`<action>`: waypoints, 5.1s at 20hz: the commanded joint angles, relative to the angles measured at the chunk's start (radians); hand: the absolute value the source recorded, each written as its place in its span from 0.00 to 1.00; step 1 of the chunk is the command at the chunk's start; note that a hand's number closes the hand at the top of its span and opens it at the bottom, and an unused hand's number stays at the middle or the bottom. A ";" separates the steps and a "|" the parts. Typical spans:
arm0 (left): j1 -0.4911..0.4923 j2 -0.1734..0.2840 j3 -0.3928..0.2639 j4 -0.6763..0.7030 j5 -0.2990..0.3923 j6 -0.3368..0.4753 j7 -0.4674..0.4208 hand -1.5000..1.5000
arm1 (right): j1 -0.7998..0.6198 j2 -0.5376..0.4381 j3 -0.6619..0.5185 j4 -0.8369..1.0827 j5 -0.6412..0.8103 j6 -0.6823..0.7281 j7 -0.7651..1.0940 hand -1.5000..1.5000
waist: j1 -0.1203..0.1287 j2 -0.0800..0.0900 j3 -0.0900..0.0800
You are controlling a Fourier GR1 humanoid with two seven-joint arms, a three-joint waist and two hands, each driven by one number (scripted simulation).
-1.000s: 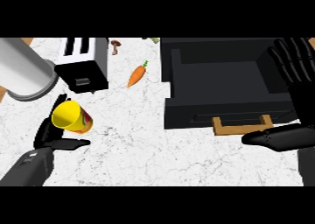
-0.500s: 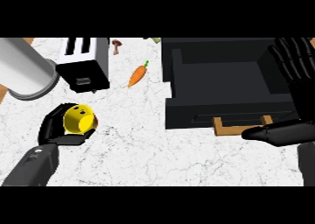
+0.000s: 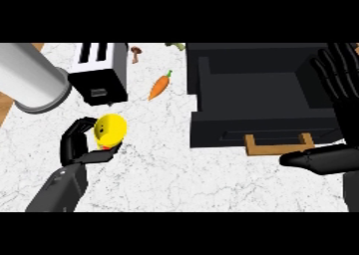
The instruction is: Pick up the cup, place it into the drawer and close the drawer
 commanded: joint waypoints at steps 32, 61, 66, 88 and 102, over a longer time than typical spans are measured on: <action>-0.775 -0.172 -0.426 -0.261 0.126 0.348 0.842 1.00 | -0.004 -0.008 -0.012 0.035 0.033 0.001 -0.019 0.00 | -0.025 -0.002 0.003; -0.713 -0.172 -0.680 -0.100 0.441 0.264 0.729 0.00 | -0.170 0.032 0.167 0.119 -0.144 0.243 -0.045 1.00 | -0.183 0.047 0.002; -0.719 -0.172 -0.641 -0.113 0.519 0.305 0.650 0.00 | -0.138 -0.076 0.235 0.110 -0.195 0.409 0.047 1.00 | -0.142 0.025 0.001; -0.545 -0.140 -0.626 -0.212 0.597 0.248 0.538 0.00 | -0.122 -0.106 0.510 0.714 0.641 0.162 -0.263 0.00 | 0.089 -0.003 0.004; -0.382 -0.042 -0.636 -0.384 0.616 0.131 0.605 0.00 | -0.548 -0.106 0.241 1.316 0.605 -0.024 -0.523 1.00 | 0.166 0.015 0.007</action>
